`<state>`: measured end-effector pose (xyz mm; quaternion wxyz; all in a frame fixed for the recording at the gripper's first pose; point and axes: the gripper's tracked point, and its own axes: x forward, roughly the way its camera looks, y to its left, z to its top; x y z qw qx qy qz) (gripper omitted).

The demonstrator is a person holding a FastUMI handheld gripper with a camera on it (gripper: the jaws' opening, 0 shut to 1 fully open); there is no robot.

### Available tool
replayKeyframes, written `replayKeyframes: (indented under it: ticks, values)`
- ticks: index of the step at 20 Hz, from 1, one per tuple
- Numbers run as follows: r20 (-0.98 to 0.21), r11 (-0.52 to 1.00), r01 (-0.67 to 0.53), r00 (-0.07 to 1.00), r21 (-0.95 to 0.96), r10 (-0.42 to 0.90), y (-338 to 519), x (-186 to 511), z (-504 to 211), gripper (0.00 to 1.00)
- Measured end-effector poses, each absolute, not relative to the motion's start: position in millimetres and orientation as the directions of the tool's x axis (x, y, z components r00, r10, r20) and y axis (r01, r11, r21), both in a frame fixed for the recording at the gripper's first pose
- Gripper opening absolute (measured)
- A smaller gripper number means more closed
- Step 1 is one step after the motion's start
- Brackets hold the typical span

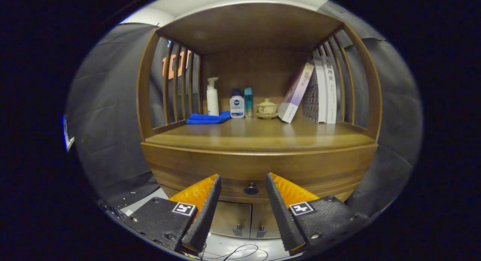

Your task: Pull open the drawer, take out the items inside it, and place them on the countertop above the cabinet.

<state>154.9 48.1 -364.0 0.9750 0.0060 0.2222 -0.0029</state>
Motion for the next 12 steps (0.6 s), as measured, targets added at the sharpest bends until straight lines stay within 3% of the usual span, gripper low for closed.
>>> replayKeyframes:
  ticks: [5,12]
  values:
    - [-0.477,0.998,0.062,0.877,0.015,-0.048,42,165,-397,0.60]
    - [-0.431,0.991,0.117,0.892,-0.067,-0.135,36,177,-399,0.32]
